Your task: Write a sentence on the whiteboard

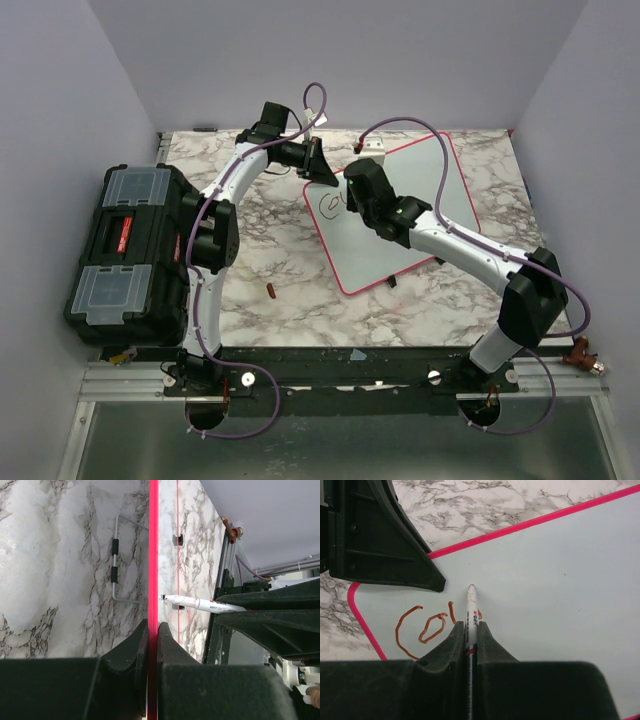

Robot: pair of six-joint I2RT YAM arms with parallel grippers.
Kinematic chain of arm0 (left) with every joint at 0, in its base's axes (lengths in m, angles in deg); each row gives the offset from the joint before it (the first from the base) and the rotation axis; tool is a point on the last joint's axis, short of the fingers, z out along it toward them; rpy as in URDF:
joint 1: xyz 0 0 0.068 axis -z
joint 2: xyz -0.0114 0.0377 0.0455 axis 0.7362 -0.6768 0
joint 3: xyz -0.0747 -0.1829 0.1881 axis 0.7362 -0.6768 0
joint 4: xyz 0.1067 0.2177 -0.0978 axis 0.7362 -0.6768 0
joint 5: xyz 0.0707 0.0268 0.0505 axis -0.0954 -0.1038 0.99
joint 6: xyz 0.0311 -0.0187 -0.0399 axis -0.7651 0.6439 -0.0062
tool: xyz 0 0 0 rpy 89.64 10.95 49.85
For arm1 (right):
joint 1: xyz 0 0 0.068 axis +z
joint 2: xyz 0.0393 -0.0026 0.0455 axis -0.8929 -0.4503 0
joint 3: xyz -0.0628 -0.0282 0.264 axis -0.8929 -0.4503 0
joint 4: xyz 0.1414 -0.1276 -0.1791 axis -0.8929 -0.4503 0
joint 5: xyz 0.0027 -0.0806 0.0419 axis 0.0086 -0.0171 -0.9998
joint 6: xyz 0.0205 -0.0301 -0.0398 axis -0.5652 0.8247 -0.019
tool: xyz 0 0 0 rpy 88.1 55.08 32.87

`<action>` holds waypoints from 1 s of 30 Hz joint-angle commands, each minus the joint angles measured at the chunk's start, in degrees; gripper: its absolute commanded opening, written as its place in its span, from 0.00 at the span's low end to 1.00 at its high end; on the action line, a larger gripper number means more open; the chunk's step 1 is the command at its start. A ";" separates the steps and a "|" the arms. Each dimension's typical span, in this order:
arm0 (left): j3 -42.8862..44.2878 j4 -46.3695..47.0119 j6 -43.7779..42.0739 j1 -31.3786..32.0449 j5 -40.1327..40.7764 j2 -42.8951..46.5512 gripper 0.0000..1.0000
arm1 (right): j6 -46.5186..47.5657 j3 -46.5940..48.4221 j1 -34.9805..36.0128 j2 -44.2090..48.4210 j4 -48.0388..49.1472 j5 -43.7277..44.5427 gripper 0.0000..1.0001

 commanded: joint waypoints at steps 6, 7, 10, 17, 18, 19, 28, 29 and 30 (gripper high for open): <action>-0.72 2.22 -6.68 0.48 1.44 1.29 0.00 | -0.34 -1.04 -0.37 -0.69 -0.50 0.37 0.01; -0.72 2.23 -6.68 0.47 1.44 1.35 0.00 | -0.60 -1.56 -0.37 -0.42 -0.61 0.21 0.01; -0.72 2.30 -6.68 0.47 1.44 1.29 0.00 | -1.36 -3.05 -0.37 0.49 -0.76 -0.86 0.01; -0.71 2.13 -6.68 0.52 1.44 1.34 0.00 | -2.82 -6.32 -0.37 2.62 -1.45 -3.23 0.01; -0.72 2.05 -6.68 0.50 1.44 1.34 0.00 | -2.83 -6.62 -0.39 2.91 -1.63 -3.53 0.01; -0.78 2.05 -6.68 0.47 1.44 1.43 0.00 | -2.81 -6.89 -0.38 3.27 -1.71 -3.81 0.01; -0.87 1.93 -6.68 0.47 1.52 1.49 0.00 | -3.05 -9.03 -0.38 5.05 -3.11 -3.28 0.01; -0.90 1.94 -6.68 0.47 1.53 1.51 0.00 | -3.08 -9.09 -0.37 5.14 -3.36 -3.07 0.01; -0.90 1.87 -6.63 0.47 1.48 1.52 0.00 | -2.95 -9.12 -0.37 5.14 -3.57 -2.65 0.01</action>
